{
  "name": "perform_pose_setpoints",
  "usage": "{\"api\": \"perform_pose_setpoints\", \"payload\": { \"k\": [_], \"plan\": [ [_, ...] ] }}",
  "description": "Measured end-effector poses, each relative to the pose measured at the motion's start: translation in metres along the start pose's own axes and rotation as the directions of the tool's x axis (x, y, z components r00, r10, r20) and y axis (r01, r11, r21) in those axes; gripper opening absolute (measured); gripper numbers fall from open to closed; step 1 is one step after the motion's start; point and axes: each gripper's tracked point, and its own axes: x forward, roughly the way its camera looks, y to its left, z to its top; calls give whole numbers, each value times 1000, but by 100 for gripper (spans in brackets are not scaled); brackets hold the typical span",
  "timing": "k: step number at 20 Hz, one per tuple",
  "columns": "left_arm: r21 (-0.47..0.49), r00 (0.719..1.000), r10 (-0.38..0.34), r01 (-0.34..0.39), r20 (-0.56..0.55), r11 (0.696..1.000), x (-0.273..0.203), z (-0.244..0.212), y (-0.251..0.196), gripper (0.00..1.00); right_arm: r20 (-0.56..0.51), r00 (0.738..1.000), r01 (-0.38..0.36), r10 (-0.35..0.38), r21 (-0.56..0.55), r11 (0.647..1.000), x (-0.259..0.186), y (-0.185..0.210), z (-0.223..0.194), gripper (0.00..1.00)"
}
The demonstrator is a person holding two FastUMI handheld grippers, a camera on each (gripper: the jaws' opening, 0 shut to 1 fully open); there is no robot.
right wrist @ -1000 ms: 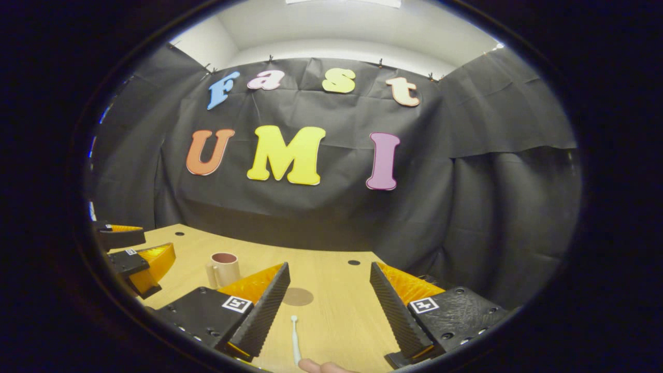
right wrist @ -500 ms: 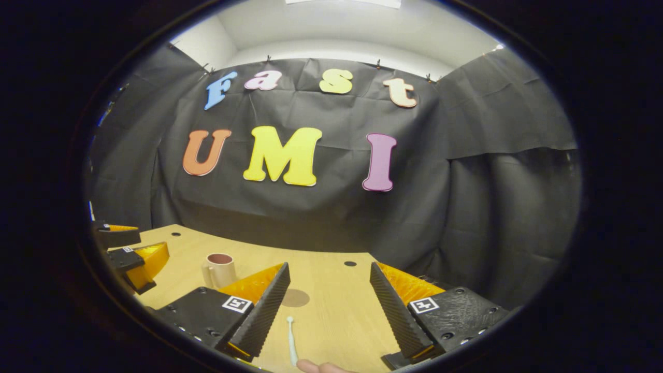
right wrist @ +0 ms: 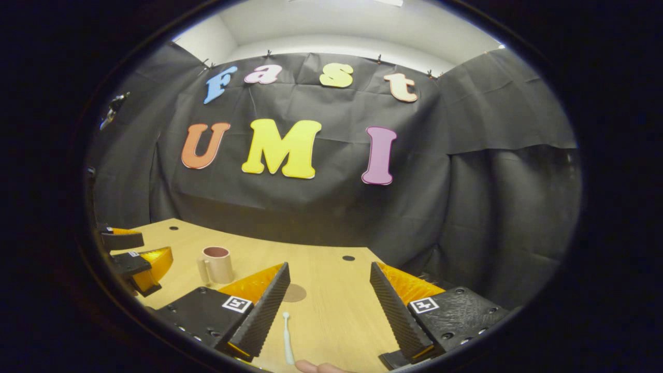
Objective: Put the toothbrush and toothpaste on the desktop into the cup, then pick up the cup and place it on the coaster on the desktop.
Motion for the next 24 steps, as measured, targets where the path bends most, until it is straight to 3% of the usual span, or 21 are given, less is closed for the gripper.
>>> {"api": "perform_pose_setpoints", "payload": {
  "k": [3, 6, 9, 15, 17, 18, 20, 24],
  "plan": [
    [-32, 992, -11, 7, -124, 999, 14, -34, -3, 97, -20, 1000, 6, -6, -7, 1000, 4, -3, -9, 95],
    [-102, 951, -25, -7, -308, 995, 20, -82, -4, 97, -45, 999, 8, -9, -7, 1000, 8, -5, -21, 96],
    [-120, 910, -3, -51, -414, 991, 18, -112, 2, 98, -70, 997, 10, -11, -10, 1000, 12, -6, -32, 95],
    [-46, 885, -2, -22, -466, 999, 7, -134, -2, 100, -108, 994, 0, -2, -16, 1000, 17, -3, -51, 95],
    [-5, 885, 6, -10, -466, 1000, 4, -140, -7, 93, -121, 993, -5, 4, -10, 1000, 19, -1, -57, 95],
    [17, 884, 35, -31, -467, 999, 2, -143, -2, 85, -127, 992, -5, 4, -7, 1000, 20, -1, -60, 95],
    [26, 873, 68, -63, -483, 998, 3, -152, 5, 78, -136, 991, -4, 3, -6, 1000, 21, -3, -64, 96],
    [-36, 850, -5, -16, -527, 999, -2, -161, -12, 77, -155, 988, 5, -5, -2, 1000, 25, -6, -73, 95]
  ]
}}
